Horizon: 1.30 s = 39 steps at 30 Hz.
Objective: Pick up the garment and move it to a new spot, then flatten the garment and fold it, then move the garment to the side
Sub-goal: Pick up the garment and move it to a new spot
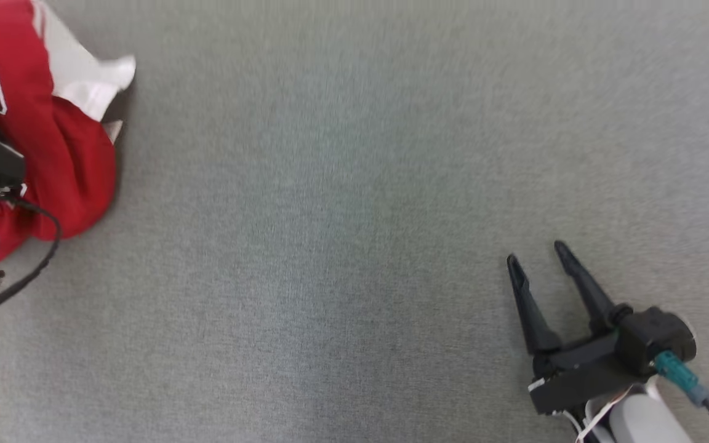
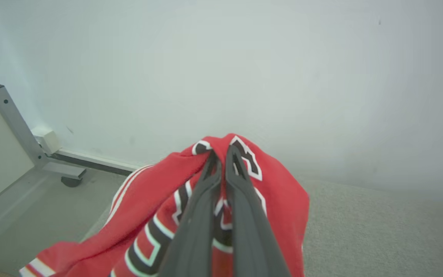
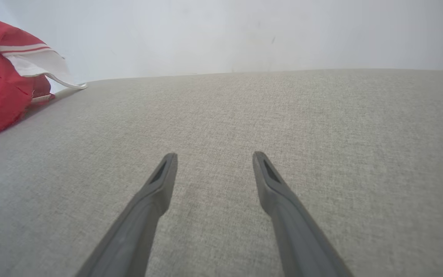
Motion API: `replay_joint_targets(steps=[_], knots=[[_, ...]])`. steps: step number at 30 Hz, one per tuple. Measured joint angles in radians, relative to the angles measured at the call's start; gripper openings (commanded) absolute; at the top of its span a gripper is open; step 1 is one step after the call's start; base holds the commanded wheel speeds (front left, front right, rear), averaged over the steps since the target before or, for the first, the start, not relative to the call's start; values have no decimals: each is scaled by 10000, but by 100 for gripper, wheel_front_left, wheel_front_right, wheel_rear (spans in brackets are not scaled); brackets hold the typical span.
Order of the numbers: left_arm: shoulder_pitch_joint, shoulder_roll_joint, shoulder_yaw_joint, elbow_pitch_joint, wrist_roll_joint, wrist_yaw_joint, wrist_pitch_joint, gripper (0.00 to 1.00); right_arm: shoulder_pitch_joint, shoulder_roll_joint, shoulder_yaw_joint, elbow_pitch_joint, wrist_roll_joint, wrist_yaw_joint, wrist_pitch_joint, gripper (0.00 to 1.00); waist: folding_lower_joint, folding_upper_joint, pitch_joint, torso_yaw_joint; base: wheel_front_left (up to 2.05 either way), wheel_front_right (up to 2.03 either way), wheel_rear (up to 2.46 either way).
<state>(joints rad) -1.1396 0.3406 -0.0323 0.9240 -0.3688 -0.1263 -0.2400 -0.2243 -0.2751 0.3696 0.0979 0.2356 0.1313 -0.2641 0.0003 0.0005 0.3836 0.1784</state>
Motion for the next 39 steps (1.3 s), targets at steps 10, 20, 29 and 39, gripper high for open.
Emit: replay_joint_targets(steps=[10,20,29,39], knots=[[695,-44,-715,-2134,-150,-31,959,0,719,545,58,128,67,0,-2,100,-4,-5,-1476,-439,0,0,0],[1544,-163,-1363,-5256,-581,-36,2516,0,1163,848,13,127,100,0,0,100,-4,-6,-2516,-1797,0,0,0],[2102,-610,-2105,-6765,-846,-29,3515,0,1313,949,-19,105,102,0,-2,100,-5,-6,-2952,-3148,0,0,0],[2447,-851,-2871,-7338,-892,-31,3950,0,1313,1083,-77,36,105,0,0,100,-4,-6,-3108,-4427,0,0,0]])
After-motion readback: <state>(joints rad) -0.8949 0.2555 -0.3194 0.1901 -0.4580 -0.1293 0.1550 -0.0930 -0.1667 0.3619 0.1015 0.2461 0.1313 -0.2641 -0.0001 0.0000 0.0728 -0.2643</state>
